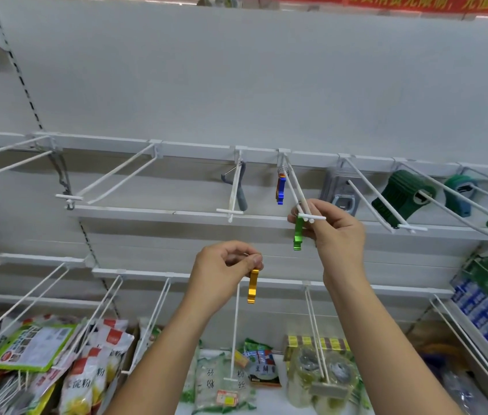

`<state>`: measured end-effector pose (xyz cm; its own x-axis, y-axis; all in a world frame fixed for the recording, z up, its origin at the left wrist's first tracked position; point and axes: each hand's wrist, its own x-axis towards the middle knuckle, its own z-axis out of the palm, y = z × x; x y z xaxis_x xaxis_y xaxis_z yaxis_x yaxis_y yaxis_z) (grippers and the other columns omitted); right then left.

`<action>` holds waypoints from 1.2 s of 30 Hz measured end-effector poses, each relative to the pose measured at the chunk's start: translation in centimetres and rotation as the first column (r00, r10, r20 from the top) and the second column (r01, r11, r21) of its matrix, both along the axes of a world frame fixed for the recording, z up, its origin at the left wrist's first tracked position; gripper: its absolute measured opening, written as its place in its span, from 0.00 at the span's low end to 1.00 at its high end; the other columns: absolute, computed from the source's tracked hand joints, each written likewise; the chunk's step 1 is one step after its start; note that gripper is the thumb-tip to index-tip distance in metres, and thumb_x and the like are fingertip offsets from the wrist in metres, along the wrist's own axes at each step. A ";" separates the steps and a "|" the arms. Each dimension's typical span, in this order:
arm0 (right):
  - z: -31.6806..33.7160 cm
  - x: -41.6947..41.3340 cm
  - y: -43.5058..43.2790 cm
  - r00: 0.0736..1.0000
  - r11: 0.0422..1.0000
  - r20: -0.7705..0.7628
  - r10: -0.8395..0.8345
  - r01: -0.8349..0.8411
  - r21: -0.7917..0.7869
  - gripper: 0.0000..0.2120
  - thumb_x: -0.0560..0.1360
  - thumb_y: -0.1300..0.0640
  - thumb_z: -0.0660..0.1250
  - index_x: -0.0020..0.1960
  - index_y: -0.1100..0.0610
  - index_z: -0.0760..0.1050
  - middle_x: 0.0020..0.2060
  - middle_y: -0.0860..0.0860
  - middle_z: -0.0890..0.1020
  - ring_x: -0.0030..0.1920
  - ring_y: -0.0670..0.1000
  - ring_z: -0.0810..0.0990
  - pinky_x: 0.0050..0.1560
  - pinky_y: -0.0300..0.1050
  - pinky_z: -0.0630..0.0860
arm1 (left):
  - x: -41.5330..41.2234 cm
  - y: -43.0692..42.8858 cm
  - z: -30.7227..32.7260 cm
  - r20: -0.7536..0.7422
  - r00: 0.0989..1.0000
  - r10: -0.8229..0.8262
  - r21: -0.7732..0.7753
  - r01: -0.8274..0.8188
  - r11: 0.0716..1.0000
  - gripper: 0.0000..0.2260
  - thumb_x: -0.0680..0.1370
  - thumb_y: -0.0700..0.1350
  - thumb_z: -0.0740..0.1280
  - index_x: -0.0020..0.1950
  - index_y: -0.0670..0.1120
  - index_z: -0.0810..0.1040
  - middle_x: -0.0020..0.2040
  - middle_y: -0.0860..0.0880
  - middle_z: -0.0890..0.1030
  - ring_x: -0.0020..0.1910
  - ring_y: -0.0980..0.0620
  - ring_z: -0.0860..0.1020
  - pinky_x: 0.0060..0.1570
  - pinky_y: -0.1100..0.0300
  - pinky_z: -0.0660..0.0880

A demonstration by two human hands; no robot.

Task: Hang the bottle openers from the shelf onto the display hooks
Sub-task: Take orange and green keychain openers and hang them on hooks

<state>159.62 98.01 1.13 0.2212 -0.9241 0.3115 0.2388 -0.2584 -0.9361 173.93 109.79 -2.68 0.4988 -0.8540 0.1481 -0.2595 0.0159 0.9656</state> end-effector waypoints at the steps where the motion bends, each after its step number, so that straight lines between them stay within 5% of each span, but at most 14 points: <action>1: -0.1 0.4 -0.5 1.000 1.000 -0.009 -0.015 0.015 0.004 0.07 0.78 0.58 0.70 0.53 0.58 0.85 0.44 0.55 0.87 0.48 0.56 0.86 0.51 0.51 0.84 | 0.1 0.0 0.0 0.000 1.000 0.003 -0.001 -0.003 1.000 0.03 0.77 0.42 0.73 0.48 0.48 0.85 0.41 0.52 0.88 0.43 0.54 0.86 0.55 0.50 0.82; 14: 1.3 5.2 -6.5 1.000 0.991 -0.011 -0.029 0.030 0.128 0.06 0.79 0.57 0.69 0.45 0.49 0.83 0.38 0.48 0.85 0.40 0.52 0.85 0.43 0.44 0.83 | 1.9 -0.4 -0.1 0.005 1.000 0.017 -0.014 -0.017 1.000 0.02 0.77 0.42 0.73 0.48 0.48 0.85 0.41 0.52 0.87 0.43 0.55 0.86 0.55 0.51 0.82; 23: 1.4 6.7 -9.2 0.998 0.994 -0.042 -0.049 0.053 0.096 0.03 0.76 0.57 0.73 0.47 0.55 0.85 0.40 0.54 0.85 0.41 0.53 0.85 0.32 0.35 0.77 | 3.5 -0.7 -0.8 -0.040 0.998 0.042 -0.029 -0.044 0.999 0.04 0.76 0.40 0.74 0.45 0.49 0.85 0.40 0.49 0.87 0.43 0.51 0.86 0.55 0.46 0.82; 32: 1.1 6.6 -10.0 0.996 0.995 -0.082 -0.038 0.045 0.088 0.05 0.77 0.55 0.72 0.51 0.56 0.83 0.41 0.51 0.85 0.38 0.45 0.84 0.32 0.32 0.77 | 3.5 -0.6 -0.8 -0.049 0.998 0.032 -0.016 -0.033 0.999 0.03 0.76 0.41 0.74 0.48 0.48 0.85 0.41 0.51 0.88 0.44 0.53 0.86 0.56 0.47 0.82; 36: -0.2 5.3 -9.9 0.988 0.990 -0.118 -0.100 0.111 0.091 0.10 0.74 0.53 0.75 0.53 0.55 0.84 0.44 0.51 0.85 0.40 0.47 0.82 0.40 0.38 0.76 | 3.1 -0.4 -0.7 -0.031 0.999 0.020 -0.023 -0.021 1.000 0.03 0.77 0.42 0.73 0.47 0.49 0.86 0.41 0.51 0.87 0.44 0.54 0.86 0.55 0.51 0.82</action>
<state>164.91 88.09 0.96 0.1490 -0.9688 0.1981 0.1065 -0.1834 -0.9772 176.98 109.41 -3.40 0.5206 -0.8401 0.1524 -0.2301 0.0339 0.9726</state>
